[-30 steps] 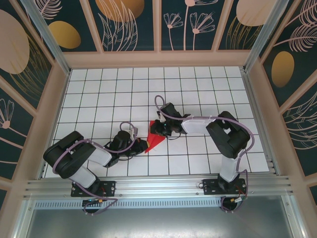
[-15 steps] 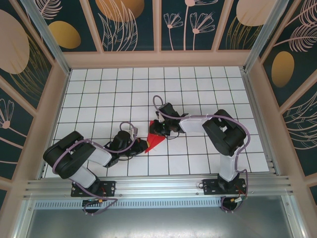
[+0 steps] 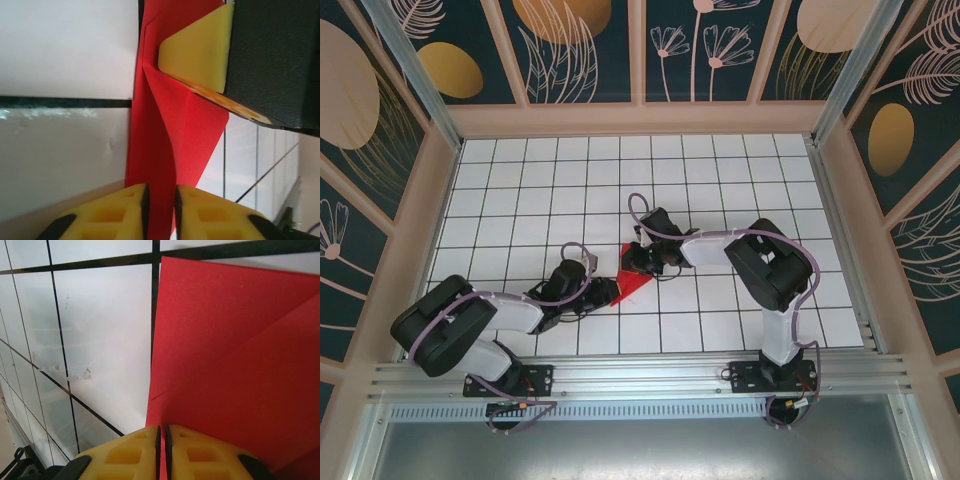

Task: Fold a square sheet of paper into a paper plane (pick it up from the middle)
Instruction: Fourth fold the wing at the center of the table.

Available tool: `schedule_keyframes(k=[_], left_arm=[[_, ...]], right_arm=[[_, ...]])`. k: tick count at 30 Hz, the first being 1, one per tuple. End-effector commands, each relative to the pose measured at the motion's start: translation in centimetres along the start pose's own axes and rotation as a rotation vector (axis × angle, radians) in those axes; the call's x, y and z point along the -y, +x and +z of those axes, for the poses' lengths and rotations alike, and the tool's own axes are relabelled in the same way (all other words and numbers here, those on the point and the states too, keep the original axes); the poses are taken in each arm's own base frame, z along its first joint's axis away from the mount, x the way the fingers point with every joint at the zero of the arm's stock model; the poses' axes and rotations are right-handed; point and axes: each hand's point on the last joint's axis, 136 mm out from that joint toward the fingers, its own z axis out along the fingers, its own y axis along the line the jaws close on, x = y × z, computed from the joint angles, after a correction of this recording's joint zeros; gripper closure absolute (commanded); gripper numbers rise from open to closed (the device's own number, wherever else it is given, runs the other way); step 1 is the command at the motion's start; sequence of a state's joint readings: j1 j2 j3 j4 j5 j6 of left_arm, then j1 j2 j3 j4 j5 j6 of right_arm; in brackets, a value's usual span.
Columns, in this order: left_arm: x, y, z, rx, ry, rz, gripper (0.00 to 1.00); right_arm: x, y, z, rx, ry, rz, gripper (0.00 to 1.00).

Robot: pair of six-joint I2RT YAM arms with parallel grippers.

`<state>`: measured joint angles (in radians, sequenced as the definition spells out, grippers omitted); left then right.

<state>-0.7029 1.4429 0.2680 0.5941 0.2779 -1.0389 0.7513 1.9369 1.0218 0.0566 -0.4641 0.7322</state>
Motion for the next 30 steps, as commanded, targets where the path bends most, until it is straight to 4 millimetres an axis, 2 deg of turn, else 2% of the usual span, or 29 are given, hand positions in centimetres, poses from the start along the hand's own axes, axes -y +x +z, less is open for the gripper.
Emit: schedule_keyframes(k=[1, 5, 7, 10, 13, 18, 24, 30], left_arm=[[-2.5, -0.5, -1.1, 0.03, -0.16, 0.027, 0.66], [-0.6, -2.2, -2.7, 0.09, -0.167, 0.08, 0.65], [1.3, -2.6, -3.0, 0.093, -0.112, 0.11, 0.72], [4.2, -2.6, -2.7, 0.051, -0.012, 0.152, 0.77], [5.8, -2.2, -1.5, -0.007, 0.057, 0.169, 0.82], [5.2, -2.2, 0.3, -0.041, 0.035, 0.166, 0.84], [3.5, -1.8, 1.3, -0.047, 0.0, 0.145, 0.85], [0.6, -0.4, 1.6, -0.079, -0.063, 0.114, 0.86]], right_arm=[[2.8, 0.7, 1.3, -0.021, 0.082, 0.032, 0.85], [2.7, 0.7, 1.2, -0.021, 0.084, 0.029, 0.85], [2.6, 0.6, 1.1, -0.019, 0.082, 0.027, 0.85], [2.7, 0.6, 1.2, -0.02, 0.084, 0.027, 0.85], [2.6, 0.6, 1.2, -0.019, 0.077, 0.026, 0.85], [2.7, 0.8, 1.3, -0.021, 0.069, 0.028, 0.85], [2.8, 1.0, 1.4, -0.026, 0.061, 0.033, 0.85], [3.0, 1.2, 1.5, -0.031, 0.066, 0.034, 0.85]])
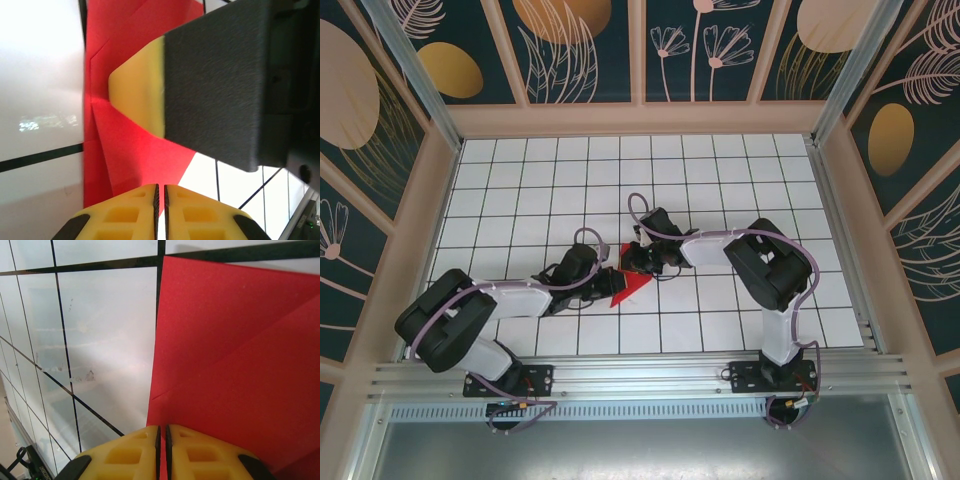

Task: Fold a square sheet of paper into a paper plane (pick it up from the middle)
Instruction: Fourth fold the wing at the center of the table.

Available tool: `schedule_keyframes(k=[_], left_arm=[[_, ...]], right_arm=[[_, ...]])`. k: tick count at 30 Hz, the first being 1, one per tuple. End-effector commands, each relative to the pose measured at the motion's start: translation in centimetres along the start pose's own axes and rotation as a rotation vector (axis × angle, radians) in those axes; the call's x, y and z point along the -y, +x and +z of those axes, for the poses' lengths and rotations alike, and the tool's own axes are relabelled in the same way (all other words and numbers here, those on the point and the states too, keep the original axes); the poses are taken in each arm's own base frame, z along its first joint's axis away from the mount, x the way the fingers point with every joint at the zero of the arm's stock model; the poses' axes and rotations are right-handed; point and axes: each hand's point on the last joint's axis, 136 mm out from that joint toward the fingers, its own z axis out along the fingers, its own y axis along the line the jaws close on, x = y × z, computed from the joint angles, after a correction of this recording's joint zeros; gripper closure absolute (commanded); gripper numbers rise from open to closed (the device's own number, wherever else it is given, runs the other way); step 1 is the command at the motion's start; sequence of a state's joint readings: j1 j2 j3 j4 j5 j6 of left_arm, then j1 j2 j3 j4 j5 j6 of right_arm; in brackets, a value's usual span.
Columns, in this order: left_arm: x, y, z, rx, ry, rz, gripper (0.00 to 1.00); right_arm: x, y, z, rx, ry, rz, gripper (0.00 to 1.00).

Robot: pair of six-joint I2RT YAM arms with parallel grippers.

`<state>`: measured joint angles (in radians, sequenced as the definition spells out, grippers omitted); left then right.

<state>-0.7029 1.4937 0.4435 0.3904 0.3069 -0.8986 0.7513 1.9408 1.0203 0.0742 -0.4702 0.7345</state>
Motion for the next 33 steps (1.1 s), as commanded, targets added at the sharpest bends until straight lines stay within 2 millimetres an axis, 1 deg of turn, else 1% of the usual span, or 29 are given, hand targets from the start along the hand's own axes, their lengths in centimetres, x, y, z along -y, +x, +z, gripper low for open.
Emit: schedule_keyframes(k=[1, 6, 10, 14, 17, 21, 24, 26, 30, 33], left_arm=[[-1.6, 1.1, 0.3, -0.02, -0.024, -0.007, 0.86], [-4.3, 2.6, 0.2, -0.041, -0.102, -0.019, 0.87], [-5.7, 3.2, -0.1, -0.05, -0.155, -0.013, 0.87], [-5.1, 2.8, -0.4, -0.042, -0.143, 0.005, 0.87], [-5.4, 2.8, -0.8, -0.051, -0.18, 0.025, 0.88], [-5.7, 3.4, -1.3, -0.069, -0.188, 0.038, 0.89], [-5.2, 3.6, -1.7, -0.082, -0.167, 0.042, 0.89], [-4.2, 3.1, -2.1, -0.061, -0.144, 0.051, 0.89], [-0.9, 0.5, -3.4, 0.021, -0.082, 0.082, 0.87], [1.7, -0.9, -4.1, 0.056, -0.016, 0.102, 0.86]], right_arm=[[3.2, 1.3, 1.3, -0.035, 0.077, 0.036, 0.85], [3.5, 1.4, 1.5, -0.037, 0.086, 0.04, 0.85], [3.7, 1.5, 1.5, -0.038, 0.091, 0.045, 0.85], [3.8, 1.5, 1.6, -0.039, 0.097, 0.045, 0.85], [3.9, 1.5, 1.7, -0.041, 0.101, 0.048, 0.85], [4.1, 1.4, 1.8, -0.042, 0.107, 0.049, 0.85], [4.0, 1.4, 1.9, -0.041, 0.105, 0.048, 0.85], [3.9, 1.3, 1.8, -0.039, 0.103, 0.049, 0.85], [3.7, 1.4, 1.9, -0.041, 0.101, 0.045, 0.85], [3.7, 1.5, 2.0, -0.041, 0.102, 0.047, 0.85]])
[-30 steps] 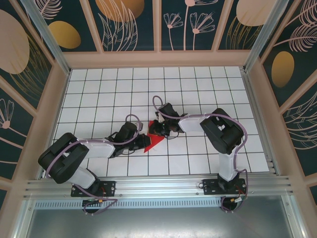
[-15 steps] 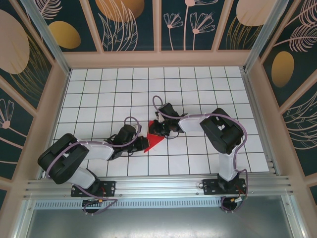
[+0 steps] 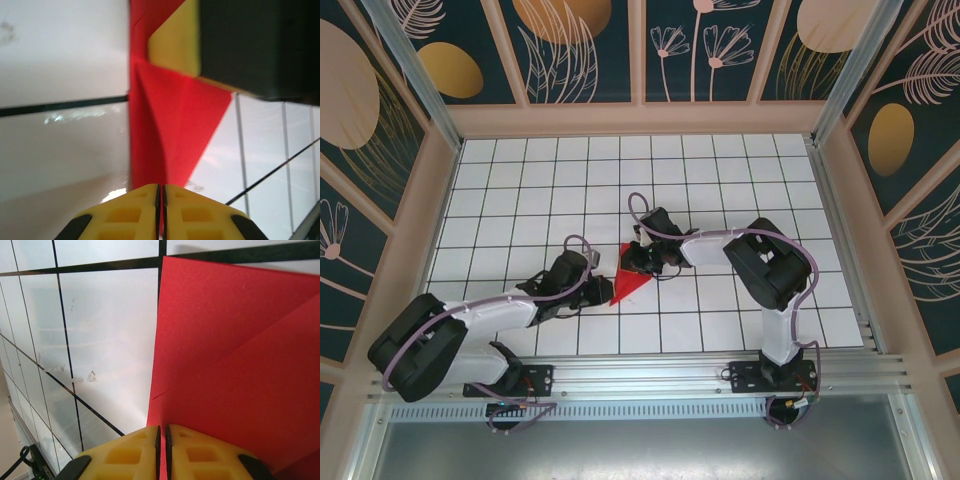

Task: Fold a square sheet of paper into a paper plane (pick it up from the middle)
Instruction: Fourth fold the wing at the center of the table.

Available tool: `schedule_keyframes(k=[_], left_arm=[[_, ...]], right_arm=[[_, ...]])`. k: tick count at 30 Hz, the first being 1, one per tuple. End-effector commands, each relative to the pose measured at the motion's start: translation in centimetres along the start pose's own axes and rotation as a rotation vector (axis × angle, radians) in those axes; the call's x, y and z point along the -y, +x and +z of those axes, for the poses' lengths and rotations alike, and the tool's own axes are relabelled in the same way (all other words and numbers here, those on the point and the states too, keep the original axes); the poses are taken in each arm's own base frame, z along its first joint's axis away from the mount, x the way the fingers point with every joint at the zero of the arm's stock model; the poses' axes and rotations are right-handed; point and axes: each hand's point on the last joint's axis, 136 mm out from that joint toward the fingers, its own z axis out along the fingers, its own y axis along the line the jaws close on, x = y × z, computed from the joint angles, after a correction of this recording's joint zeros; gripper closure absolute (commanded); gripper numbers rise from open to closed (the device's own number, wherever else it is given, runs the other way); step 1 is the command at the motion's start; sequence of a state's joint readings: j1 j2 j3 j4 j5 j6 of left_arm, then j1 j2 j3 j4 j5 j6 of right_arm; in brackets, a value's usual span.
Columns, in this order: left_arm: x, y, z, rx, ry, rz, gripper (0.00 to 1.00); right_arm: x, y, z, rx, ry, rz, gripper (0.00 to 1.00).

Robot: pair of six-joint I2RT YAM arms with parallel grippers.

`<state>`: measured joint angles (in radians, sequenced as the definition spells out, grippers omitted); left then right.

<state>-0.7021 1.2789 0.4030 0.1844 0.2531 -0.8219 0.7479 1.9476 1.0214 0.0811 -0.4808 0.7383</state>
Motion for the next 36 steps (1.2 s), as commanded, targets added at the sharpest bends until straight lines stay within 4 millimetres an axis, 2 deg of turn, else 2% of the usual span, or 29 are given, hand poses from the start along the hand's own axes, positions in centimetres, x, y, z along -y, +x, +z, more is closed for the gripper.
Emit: schedule_keyframes(k=[1, 5, 8, 13, 29, 36], left_arm=[[2.8, -1.9, -0.9, 0.033, 0.064, 0.039, 0.85], [4.4, -1.4, -0.4, -0.014, 0.151, 0.055, 0.83], [4.6, -0.5, 0.6, -0.069, 0.187, 0.055, 0.82], [3.7, 0.2, 1.6, -0.095, 0.169, 0.053, 0.82], [-1.5, 1.8, 2.7, -0.139, -0.05, 0.086, 0.82], [-3.7, 3.1, 2.8, -0.168, -0.114, 0.077, 0.84]], right_arm=[[3.7, 1.5, 1.8, -0.036, 0.111, 0.041, 0.85], [3.8, 1.4, 1.8, -0.031, 0.115, 0.047, 0.85], [3.7, 1.4, 1.8, -0.029, 0.114, 0.05, 0.84], [3.7, 1.4, 1.8, -0.03, 0.114, 0.049, 0.84], [3.8, 1.5, 1.8, -0.032, 0.118, 0.048, 0.84], [3.9, 1.5, 1.8, -0.034, 0.121, 0.049, 0.84]])
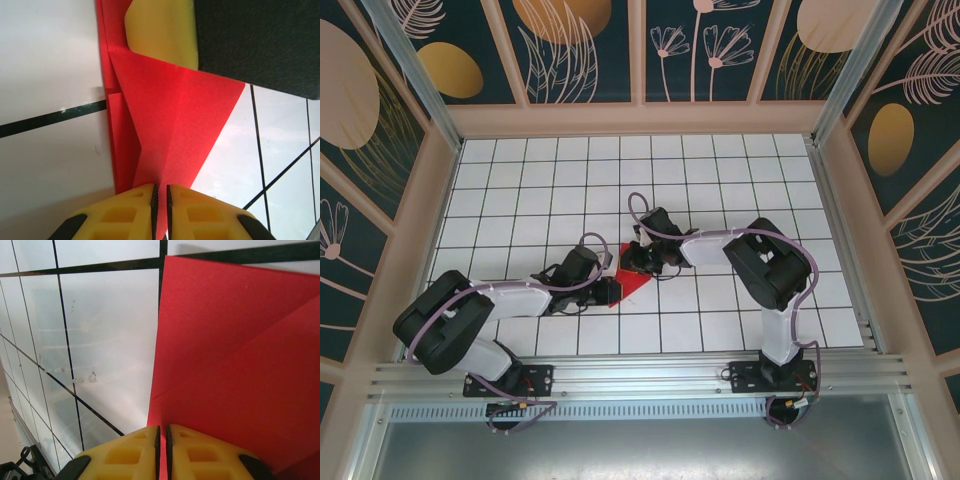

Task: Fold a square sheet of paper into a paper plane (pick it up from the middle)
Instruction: Fourth fold the wing at the center of the table.

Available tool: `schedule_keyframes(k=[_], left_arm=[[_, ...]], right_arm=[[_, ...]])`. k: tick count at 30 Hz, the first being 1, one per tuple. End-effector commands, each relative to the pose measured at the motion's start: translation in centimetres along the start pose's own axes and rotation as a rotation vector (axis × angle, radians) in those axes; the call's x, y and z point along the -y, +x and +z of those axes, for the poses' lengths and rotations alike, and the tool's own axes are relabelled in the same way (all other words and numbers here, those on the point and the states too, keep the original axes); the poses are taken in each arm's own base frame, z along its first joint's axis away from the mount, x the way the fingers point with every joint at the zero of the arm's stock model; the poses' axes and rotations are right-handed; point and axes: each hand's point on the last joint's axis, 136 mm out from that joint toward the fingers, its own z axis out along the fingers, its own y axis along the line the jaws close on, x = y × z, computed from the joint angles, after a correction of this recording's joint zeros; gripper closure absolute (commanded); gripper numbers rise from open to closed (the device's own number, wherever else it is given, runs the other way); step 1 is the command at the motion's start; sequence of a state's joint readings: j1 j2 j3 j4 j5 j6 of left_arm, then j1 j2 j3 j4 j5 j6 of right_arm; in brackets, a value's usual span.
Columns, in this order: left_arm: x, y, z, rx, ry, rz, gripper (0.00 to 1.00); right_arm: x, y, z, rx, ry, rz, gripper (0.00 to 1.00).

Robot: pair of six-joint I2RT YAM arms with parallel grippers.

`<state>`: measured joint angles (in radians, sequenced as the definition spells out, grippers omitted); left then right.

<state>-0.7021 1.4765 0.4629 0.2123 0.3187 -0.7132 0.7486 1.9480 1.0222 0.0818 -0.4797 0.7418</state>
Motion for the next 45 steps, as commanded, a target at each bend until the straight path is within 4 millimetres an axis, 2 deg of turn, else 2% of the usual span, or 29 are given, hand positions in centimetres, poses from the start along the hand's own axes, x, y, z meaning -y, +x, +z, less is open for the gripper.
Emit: schedule_keyframes(k=[1, 5, 9, 14, 18, 23, 25, 29, 37, 41, 45], left_arm=[[-2.6, 2.2, 0.2, -0.06, -0.08, -0.009, 0.84], [-2.6, 3.9, 0.2, -0.11, -0.047, -0.045, 0.85], [-1.5, 5.4, -0.2, -0.152, 0.048, -0.084, 0.84], [-0.1, 5.9, -0.9, -0.182, 0.121, -0.088, 0.83], [1.6, 4.3, -2.1, -0.132, 0.159, -0.06, 0.8], [3.0, 1.0, -3.3, -0.022, 0.129, -0.009, 0.79], [3.6, -0.2, -3.2, 0.004, 0.13, 0.01, 0.78], [4.3, -1.2, -2.1, 0.002, 0.143, 0.029, 0.79], [3.2, -2.2, -0.5, 0.025, 0.085, 0.06, 0.79], [1.4, -0.7, 0.2, -0.023, 0.037, 0.045, 0.8], [-0.9, 2.1, 0.4, -0.08, -0.001, -0.002, 0.82]], right_arm=[[3.9, 1.5, 1.8, -0.034, 0.122, 0.047, 0.84], [4.0, 1.5, 1.7, -0.034, 0.125, 0.047, 0.84], [4.1, 1.5, 1.8, -0.034, 0.13, 0.049, 0.84], [4.2, 1.6, 1.8, -0.035, 0.14, 0.049, 0.84], [4.2, 1.6, 1.9, -0.036, 0.146, 0.047, 0.84], [4.1, 1.6, 1.9, -0.035, 0.141, 0.045, 0.84], [4.0, 1.7, 2.0, -0.038, 0.136, 0.044, 0.84], [4.0, 1.7, 2.0, -0.037, 0.133, 0.047, 0.84], [4.1, 1.9, 2.1, -0.042, 0.132, 0.047, 0.84], [4.1, 1.9, 2.0, -0.039, 0.135, 0.05, 0.84], [4.2, 1.9, 2.1, -0.041, 0.139, 0.049, 0.84]])
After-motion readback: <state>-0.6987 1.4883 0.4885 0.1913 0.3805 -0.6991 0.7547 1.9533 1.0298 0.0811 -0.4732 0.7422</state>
